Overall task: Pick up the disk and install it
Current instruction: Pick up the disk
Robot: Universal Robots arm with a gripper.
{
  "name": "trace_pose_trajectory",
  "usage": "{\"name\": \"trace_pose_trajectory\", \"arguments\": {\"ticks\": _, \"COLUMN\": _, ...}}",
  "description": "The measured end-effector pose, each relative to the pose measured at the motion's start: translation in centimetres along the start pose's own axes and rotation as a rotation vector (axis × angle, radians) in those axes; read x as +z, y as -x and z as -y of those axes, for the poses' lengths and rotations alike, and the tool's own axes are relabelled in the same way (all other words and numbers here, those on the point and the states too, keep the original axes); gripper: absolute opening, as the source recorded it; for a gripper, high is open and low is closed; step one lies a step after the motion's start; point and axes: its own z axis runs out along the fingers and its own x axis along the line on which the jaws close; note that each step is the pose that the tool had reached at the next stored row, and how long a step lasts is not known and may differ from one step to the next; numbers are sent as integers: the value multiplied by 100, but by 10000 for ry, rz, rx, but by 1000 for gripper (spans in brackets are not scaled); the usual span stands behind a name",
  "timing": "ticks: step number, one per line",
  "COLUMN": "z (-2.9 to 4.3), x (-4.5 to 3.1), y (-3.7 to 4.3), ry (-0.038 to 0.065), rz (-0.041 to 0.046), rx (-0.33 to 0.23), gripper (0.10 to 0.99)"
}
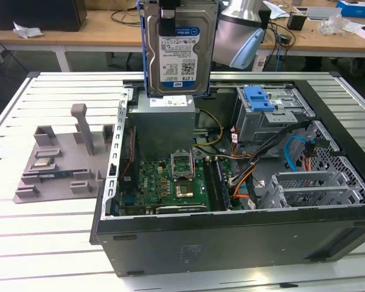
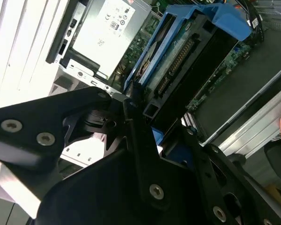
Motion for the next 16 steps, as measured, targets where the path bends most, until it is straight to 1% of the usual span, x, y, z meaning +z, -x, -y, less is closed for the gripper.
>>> {"name": "trace_pose_trajectory", "arguments": {"ticks": 8, "z": -9, "x": 3, "y": -246, "ry": 0, "rz": 0, "rx": 7, "gripper": 365}}
{"name": "trace_pose_trajectory", "arguments": {"ticks": 11, "z": -15, "x": 5, "y": -399, "ry": 1, "rz": 1, "rx": 11, "gripper": 365}}
{"name": "trace_pose_trajectory", "arguments": {"ticks": 16, "z": -24, "x": 8, "y": -570, "ry": 0, "rz": 1, "rx": 14, "gripper": 365}}
